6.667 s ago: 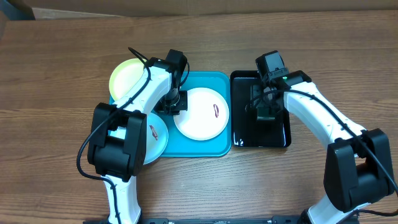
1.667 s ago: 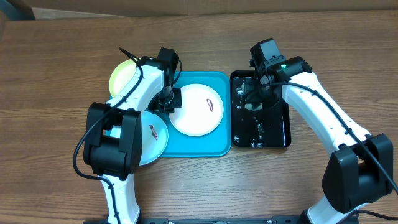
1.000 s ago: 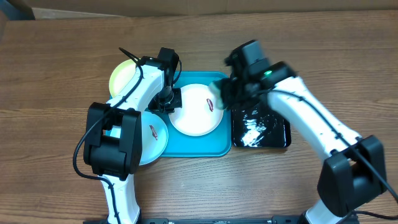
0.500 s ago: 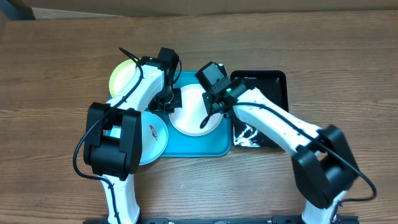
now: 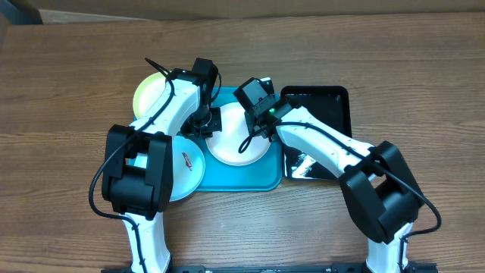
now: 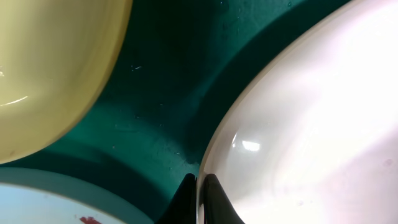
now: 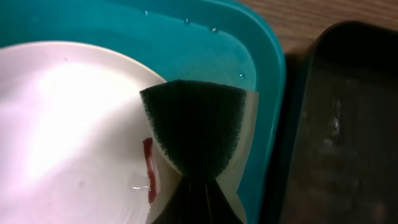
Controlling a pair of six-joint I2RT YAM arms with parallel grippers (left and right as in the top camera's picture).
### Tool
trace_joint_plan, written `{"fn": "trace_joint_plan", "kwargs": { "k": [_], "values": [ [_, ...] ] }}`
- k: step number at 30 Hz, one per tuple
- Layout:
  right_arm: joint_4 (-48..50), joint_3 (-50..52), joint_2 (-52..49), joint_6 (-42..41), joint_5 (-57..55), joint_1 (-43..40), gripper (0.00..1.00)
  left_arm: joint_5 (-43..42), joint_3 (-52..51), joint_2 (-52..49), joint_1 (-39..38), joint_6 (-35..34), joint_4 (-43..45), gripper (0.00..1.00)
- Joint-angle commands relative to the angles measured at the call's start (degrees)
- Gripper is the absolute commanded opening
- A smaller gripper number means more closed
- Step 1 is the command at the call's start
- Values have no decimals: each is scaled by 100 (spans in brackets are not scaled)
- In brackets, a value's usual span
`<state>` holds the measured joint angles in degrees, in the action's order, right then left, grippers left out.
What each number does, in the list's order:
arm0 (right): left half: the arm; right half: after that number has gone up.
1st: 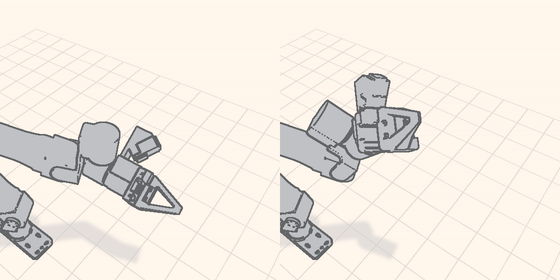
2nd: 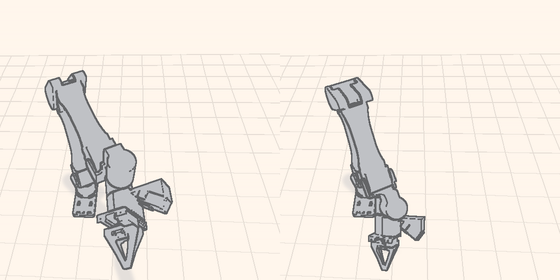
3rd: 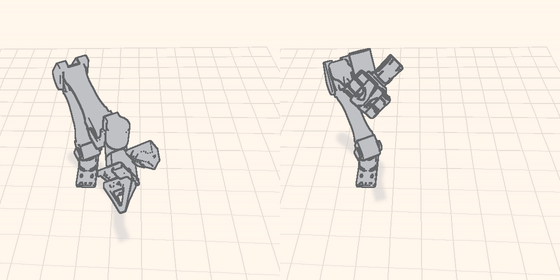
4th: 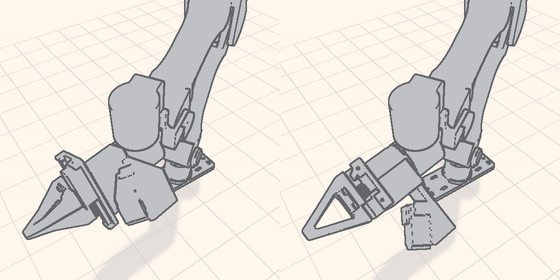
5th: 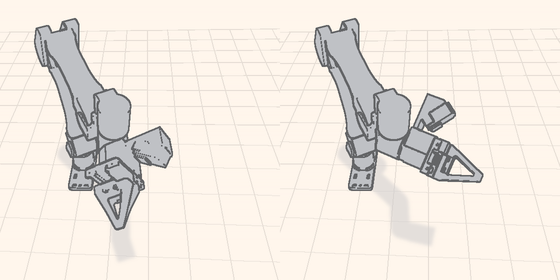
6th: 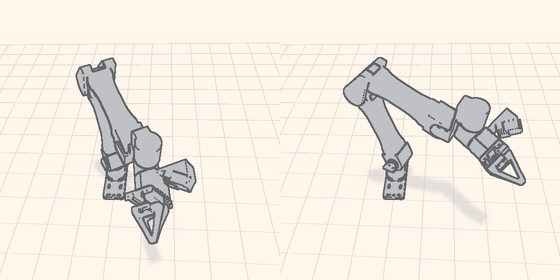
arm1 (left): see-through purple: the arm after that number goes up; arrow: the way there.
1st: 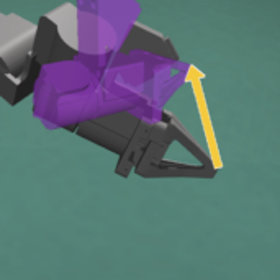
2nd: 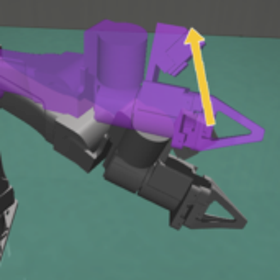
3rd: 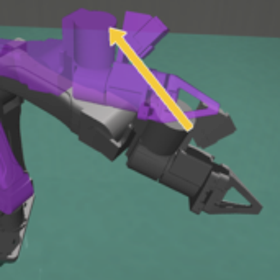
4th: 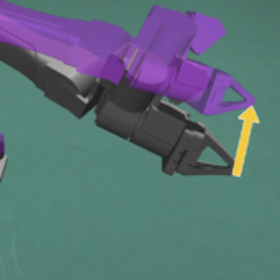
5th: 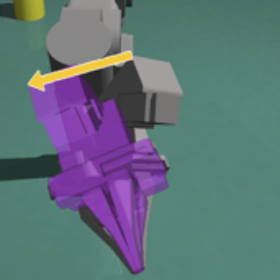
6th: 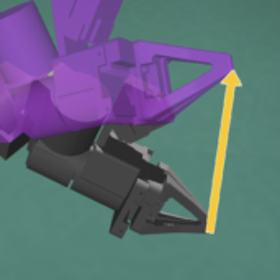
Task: Clean dirty plates on tray and stack at the side
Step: 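Scrub the white plate's sauce with the sponge in the right gripper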
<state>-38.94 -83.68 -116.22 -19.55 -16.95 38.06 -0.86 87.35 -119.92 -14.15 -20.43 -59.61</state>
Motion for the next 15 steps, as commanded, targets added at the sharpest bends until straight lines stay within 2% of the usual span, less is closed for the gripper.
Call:
{"fn": "trace_joint_plan", "kwargs": {
  "k": [1,15],
  "values": [
    [74,-188,-61,-136,-105,81,4,-20,-63,-74,0,61,11,4],
    [157,-188,-212,-208,-140,94,4,-20,-63,-74,11,-105,4,4]
  ]
}}
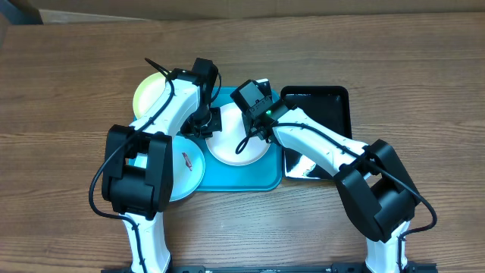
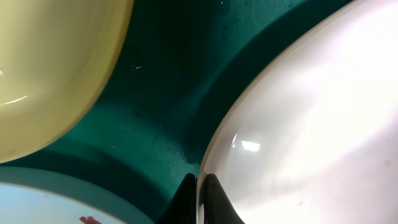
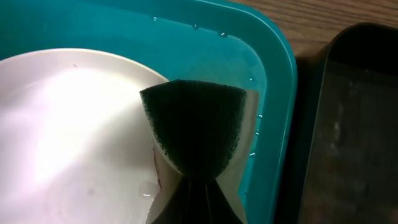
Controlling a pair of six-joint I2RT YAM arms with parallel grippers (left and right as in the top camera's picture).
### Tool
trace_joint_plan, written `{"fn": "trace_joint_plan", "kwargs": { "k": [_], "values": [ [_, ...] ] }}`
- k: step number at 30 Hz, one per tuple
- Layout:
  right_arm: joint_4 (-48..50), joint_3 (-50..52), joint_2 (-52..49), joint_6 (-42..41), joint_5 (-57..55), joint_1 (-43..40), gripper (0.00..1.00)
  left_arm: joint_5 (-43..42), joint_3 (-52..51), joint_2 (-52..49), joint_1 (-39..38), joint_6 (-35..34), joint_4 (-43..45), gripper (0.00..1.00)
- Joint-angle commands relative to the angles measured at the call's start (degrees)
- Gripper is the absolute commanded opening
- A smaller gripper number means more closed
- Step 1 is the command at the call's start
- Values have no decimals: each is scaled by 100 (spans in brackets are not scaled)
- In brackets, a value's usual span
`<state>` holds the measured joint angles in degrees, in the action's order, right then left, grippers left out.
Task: Clean dirty plates on tray and stack at the side
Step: 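Scrub the white plate's sauce with the sponge in the right gripper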
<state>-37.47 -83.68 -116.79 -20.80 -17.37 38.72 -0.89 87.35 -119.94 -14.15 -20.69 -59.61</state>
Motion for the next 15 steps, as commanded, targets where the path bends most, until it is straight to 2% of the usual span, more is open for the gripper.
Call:
{"fn": "trace_joint_plan", "kwargs": {
  "k": [1,4,11,15],
  "values": [
    [11,-188,-214,-144,-98,28,4,-15,-63,-72,11,-79,-7,4],
    [15,-188,-452,-201,260,28,4,-15,-63,-72,11,-74,-17,4],
    [-251,-188,-619,-505,330,26,4,-17,-63,-72,11,-74,-15,4],
    [-315,-188,-619,-498,1259,28,4,-17,-63,-72,11,-76,-13,4]
  ]
}}
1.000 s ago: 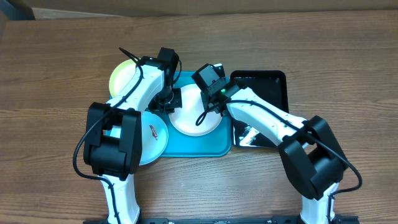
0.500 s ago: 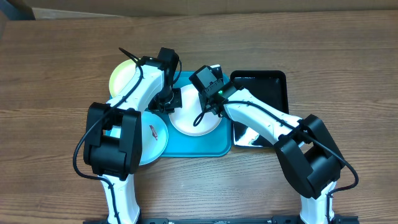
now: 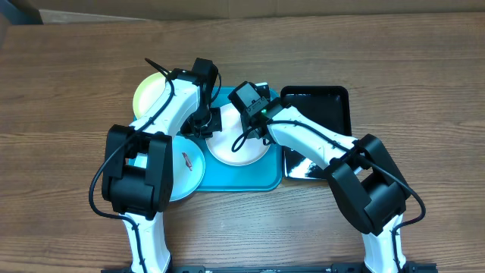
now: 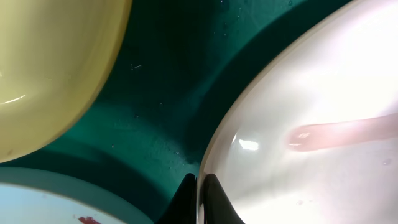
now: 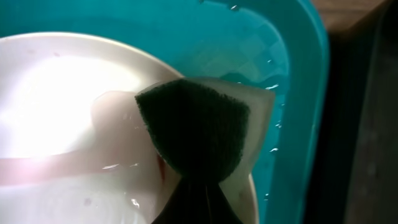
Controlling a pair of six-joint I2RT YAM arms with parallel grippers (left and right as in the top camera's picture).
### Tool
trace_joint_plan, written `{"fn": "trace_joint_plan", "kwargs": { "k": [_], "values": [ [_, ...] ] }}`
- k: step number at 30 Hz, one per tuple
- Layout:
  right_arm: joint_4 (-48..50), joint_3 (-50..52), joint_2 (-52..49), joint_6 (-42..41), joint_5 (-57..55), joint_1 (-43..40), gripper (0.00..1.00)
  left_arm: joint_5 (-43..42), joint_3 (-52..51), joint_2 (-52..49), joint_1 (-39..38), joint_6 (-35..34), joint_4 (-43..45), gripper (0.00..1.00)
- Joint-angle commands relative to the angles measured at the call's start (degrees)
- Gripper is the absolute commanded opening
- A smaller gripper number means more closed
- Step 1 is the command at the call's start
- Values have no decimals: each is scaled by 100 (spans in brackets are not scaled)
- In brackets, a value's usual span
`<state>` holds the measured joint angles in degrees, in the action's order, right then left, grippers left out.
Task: Clean dirty plates on tray and stack at the side
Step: 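Scrub the white plate's sauce with the sponge in the right gripper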
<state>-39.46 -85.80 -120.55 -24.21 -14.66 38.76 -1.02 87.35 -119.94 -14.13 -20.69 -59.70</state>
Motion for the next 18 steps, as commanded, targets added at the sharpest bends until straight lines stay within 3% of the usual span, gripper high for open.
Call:
{"fn": "trace_joint_plan", "kwargs": {
  "k": [1,18],
  "values": [
    [-111,24,-243,-157,1274,24,4,-4,-63,-72,9,-76,-2,4],
    [273,-125,127,164,3615,-238,4,-4,-63,-72,9,-72,-2,4]
  ]
}}
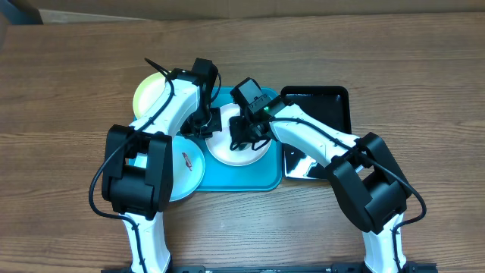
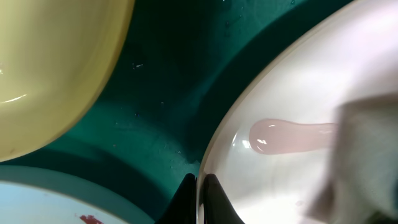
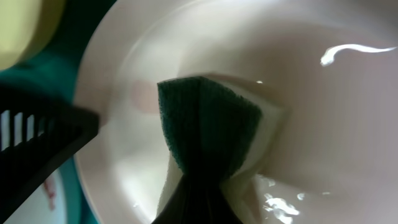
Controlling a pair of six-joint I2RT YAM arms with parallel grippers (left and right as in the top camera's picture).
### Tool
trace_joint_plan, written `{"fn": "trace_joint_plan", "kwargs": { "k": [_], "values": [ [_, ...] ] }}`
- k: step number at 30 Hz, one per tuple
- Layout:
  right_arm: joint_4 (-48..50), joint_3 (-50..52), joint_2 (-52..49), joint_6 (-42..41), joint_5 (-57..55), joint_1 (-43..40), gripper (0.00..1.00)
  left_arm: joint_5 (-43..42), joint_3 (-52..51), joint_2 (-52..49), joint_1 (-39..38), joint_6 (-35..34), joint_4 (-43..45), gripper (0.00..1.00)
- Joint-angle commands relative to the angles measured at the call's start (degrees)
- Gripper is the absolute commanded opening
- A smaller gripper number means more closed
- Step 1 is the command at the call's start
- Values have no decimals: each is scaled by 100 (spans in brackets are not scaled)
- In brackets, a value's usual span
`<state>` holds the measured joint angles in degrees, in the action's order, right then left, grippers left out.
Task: Clean dirty plates on tray and stack at the side
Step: 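Scrub the white plate's sauce with the sponge in the right gripper, then move the sponge back over the black tray with the right gripper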
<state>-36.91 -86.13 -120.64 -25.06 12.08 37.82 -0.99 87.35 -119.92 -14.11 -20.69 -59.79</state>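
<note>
A white plate (image 1: pixel 241 152) lies on the teal tray (image 1: pixel 227 182). My left gripper (image 2: pixel 200 182) is shut on its left rim; in the left wrist view the plate (image 2: pixel 311 112) carries a pink smear (image 2: pixel 286 137). My right gripper (image 3: pixel 202 186) is shut on a green-and-white sponge (image 3: pixel 208 134) pressed on the plate (image 3: pixel 323 124) near its left side; overhead the gripper (image 1: pixel 244 135) sits over the plate. A yellow-green plate (image 1: pixel 149 92) lies at the tray's far left, and a pale blue plate with a red stain (image 1: pixel 186 163) lies at the near left.
A black tray of water (image 1: pixel 322 110) stands right of the teal tray. Both arms crowd over the teal tray's middle. Bare wooden table (image 1: pixel 68 91) surrounds everything.
My right gripper has moved the sponge from the plate's right edge onto its left part. The pink smear now reaches further toward the left rim. The left gripper has not moved.
My left gripper stayed shut on the white plate's left rim throughout. My right gripper held the sponge over the plate's right edge beside a red stain, then a pink smear showed across the plate, and now the sponge sits on the plate's left part.
</note>
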Motion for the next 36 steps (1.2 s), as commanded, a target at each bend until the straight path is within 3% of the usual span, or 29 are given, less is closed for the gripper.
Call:
{"fn": "trace_joint_plan", "kwargs": {
  "k": [1,13,21,31,36],
  "values": [
    [-22,-153,243,286,1058,-216,4,-4,-63,-74,7,-72,7,4],
    [-1366,-328,1781,658,1010,-1521,4,-7,-63,-74,7,-74,15,4],
    [-2205,-326,2083,988,426,-2404,4,-4,-63,-74,0,-76,131,18],
    [-2350,-63,2065,1156,-496,-2710,4,-7,-63,-74,-24,-76,129,17],
    [-1668,636,2063,929,-870,-2612,4,-7,-63,-74,-24,-79,146,15]
  ]
}}
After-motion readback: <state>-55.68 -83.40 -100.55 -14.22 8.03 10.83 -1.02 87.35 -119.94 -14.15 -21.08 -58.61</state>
